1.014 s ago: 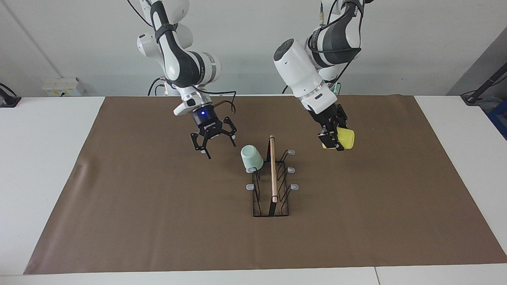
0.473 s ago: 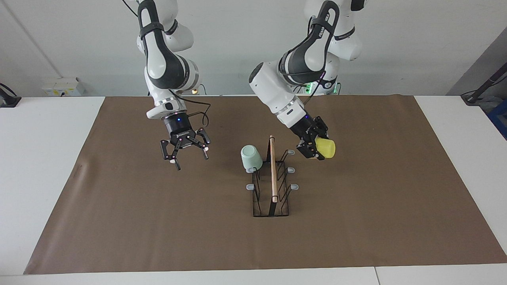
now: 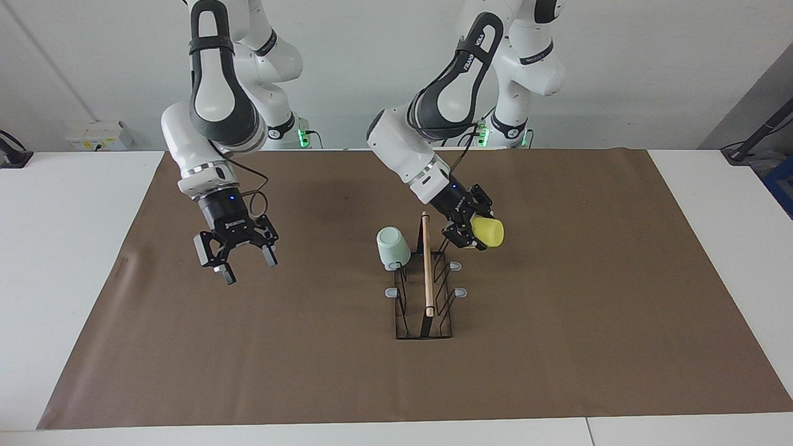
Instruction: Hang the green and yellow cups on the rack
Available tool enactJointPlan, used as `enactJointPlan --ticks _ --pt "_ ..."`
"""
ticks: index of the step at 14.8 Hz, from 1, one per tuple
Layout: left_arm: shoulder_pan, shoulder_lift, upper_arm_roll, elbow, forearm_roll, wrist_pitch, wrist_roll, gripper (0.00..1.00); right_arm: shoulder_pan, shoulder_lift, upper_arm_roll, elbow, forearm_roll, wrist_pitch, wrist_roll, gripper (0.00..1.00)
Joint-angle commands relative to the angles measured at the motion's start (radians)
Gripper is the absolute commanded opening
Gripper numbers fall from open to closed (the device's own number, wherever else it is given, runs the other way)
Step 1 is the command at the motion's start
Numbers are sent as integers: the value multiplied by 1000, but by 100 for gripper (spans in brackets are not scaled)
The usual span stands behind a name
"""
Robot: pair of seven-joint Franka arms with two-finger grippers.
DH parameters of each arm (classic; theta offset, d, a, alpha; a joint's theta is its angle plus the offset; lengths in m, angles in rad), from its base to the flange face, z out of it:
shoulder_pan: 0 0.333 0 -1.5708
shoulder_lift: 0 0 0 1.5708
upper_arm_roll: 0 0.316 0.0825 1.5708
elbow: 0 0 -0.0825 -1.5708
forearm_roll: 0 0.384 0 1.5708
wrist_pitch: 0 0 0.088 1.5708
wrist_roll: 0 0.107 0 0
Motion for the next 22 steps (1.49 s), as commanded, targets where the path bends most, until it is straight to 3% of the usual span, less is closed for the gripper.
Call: enactJointPlan --ticks 1,7,11,13,16,19,22 --pt "-26 12 15 2 21 -27 -29 0 -86 20 7 32 -173 -117 46 100" --pt "-70 6 15 -43 27 -57 -62 0 -239 21 6 133 -523 -402 266 100" --pt "-98 8 15 -46 27 -62 -86 0 -262 23 9 277 -932 -622 665 100" --pt "-87 12 18 -34 30 -62 -86 0 -247 11 9 317 -1066 -711 843 100" --pt "-76 14 18 -26 38 -47 -86 0 -239 1 24 363 -1155 -857 1191 100" --pt "-76 23 18 -21 38 -31 -86 0 -163 -11 22 395 -1272 -950 1496 100" --pt "-76 43 18 3 36 -25 -86 0 -121 -20 22 397 -1301 -1036 1783 100"
